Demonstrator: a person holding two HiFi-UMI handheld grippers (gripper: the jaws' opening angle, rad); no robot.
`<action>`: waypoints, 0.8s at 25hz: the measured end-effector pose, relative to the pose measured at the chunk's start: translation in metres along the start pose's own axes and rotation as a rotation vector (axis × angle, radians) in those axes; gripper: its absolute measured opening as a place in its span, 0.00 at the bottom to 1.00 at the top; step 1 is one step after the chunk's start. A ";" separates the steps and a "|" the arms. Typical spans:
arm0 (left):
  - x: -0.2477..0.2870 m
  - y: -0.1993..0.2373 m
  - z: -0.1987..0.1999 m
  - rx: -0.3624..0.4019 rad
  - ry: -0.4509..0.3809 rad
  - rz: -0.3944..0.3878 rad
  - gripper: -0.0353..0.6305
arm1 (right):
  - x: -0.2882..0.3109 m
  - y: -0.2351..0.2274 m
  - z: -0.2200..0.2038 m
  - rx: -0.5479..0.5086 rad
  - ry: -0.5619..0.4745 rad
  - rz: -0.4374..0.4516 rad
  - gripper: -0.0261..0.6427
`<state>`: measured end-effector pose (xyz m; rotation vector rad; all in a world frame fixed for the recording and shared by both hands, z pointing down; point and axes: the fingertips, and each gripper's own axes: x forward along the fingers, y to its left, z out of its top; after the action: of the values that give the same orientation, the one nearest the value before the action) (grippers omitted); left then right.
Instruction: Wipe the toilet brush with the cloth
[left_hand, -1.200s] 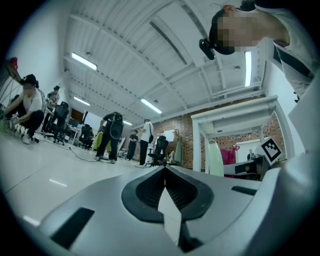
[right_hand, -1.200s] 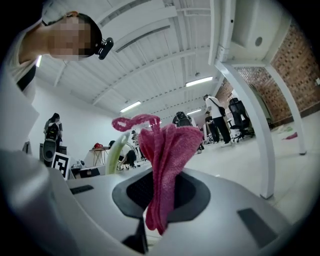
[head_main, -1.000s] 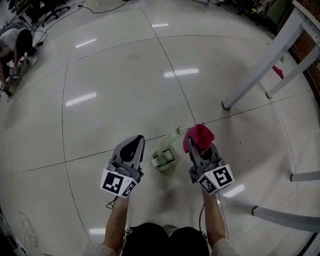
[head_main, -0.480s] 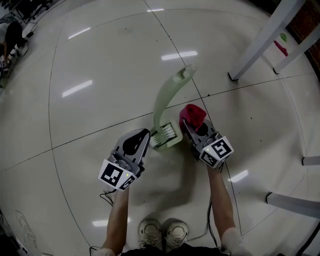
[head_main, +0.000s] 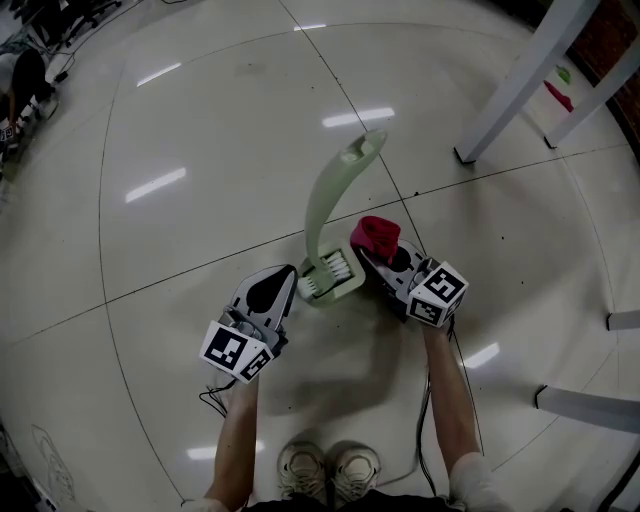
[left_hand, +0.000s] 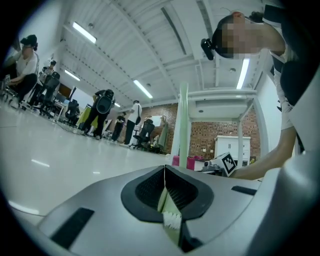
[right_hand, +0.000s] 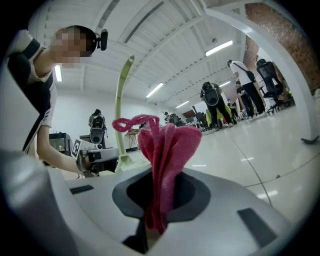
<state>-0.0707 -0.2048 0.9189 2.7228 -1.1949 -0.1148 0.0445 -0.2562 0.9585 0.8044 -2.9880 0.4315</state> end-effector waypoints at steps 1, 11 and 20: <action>0.000 0.001 0.000 0.001 -0.001 0.002 0.06 | -0.002 0.001 0.000 -0.005 0.003 -0.003 0.08; -0.005 -0.009 -0.005 -0.015 0.006 0.007 0.06 | -0.036 0.029 -0.015 -0.044 0.030 -0.062 0.08; -0.009 -0.026 -0.001 0.002 0.005 -0.017 0.06 | -0.064 0.056 -0.030 0.019 0.005 -0.187 0.08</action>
<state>-0.0580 -0.1806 0.9154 2.7335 -1.1712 -0.1093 0.0707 -0.1701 0.9667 1.0701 -2.8727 0.4543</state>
